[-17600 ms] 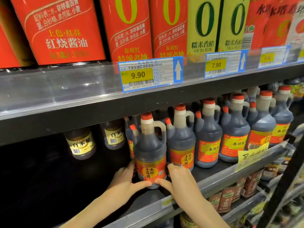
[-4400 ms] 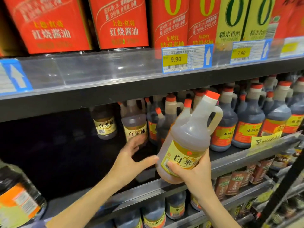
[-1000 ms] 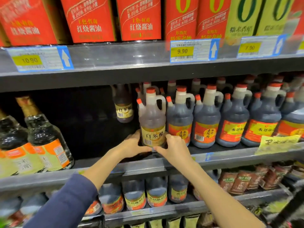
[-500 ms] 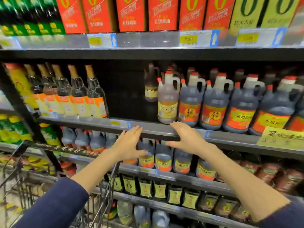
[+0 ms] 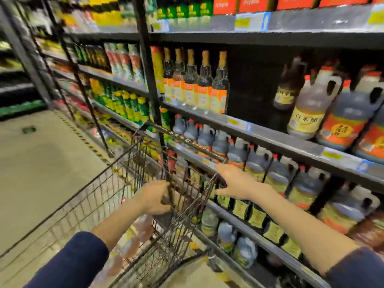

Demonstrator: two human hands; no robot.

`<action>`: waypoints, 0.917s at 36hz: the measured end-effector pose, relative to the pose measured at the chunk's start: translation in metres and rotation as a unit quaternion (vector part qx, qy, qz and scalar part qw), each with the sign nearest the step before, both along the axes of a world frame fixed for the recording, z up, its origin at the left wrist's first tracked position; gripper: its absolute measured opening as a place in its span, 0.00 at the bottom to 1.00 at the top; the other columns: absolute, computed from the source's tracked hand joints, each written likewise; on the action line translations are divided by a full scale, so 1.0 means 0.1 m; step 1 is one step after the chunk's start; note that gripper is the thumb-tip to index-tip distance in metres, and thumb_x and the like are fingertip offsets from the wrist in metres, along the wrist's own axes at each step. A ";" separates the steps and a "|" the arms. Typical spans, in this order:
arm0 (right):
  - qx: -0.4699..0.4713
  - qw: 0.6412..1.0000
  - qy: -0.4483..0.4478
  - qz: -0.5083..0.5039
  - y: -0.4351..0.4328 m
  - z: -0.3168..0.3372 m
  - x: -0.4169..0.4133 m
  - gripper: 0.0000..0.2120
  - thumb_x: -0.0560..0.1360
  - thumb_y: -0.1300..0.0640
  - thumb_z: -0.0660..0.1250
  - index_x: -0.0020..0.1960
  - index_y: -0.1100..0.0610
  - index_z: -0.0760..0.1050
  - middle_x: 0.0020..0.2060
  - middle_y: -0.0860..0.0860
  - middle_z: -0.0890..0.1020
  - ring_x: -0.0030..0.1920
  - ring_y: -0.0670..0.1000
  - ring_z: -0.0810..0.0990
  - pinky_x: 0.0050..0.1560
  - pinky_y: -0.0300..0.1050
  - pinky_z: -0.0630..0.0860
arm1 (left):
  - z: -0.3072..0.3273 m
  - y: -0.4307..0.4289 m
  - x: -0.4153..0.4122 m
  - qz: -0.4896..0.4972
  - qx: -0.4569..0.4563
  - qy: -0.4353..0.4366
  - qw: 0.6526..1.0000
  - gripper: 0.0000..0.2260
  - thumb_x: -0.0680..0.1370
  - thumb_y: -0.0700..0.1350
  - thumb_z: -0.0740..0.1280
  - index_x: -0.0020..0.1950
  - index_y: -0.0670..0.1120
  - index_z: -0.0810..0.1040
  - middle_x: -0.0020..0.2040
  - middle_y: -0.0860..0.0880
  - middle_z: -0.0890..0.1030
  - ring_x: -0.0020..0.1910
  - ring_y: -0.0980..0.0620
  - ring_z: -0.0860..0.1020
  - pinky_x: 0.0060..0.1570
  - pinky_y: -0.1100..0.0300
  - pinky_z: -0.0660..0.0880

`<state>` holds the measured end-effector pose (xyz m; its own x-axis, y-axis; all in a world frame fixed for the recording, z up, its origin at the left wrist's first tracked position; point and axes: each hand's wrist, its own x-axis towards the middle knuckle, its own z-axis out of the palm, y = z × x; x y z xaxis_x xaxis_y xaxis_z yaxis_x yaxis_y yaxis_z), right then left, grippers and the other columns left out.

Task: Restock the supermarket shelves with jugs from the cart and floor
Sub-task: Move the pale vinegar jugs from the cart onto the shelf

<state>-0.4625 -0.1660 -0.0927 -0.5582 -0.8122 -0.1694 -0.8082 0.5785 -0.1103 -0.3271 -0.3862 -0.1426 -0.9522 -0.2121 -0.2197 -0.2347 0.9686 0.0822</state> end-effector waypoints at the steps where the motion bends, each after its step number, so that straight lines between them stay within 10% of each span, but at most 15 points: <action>1: 0.010 1.000 -0.001 0.019 -0.11 -0.02 0.06 0.36 0.76 0.45 0.65 0.76 0.60 0.54 0.75 0.56 0.59 0.74 0.56 0.60 0.71 0.50 0.63 | -0.02 -0.08 0.13 0.012 0.003 0.000 1.000 0.32 0.70 0.61 0.66 0.68 0.44 0.68 0.64 0.45 0.75 0.63 0.45 0.73 0.62 0.55 0.70; 33: 0.068 0.959 -0.103 0.257 -2.55 -0.80 2.20 0.23 0.75 0.53 0.65 0.66 0.62 0.67 0.62 0.58 0.74 0.62 0.59 0.73 0.57 0.49 0.70 | -0.56 -1.44 3.18 0.295 0.053 -0.109 0.948 0.33 0.77 0.62 0.60 0.75 0.43 0.60 0.74 0.45 0.65 0.72 0.47 0.65 0.68 0.54 0.65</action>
<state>-0.2423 -0.4209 -0.1732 -0.0340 -0.9337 -0.3563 -0.9591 0.1307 -0.2509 -0.0089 -0.5304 -0.1988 -0.6040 -0.6595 -0.4475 -0.7558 0.6521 0.0592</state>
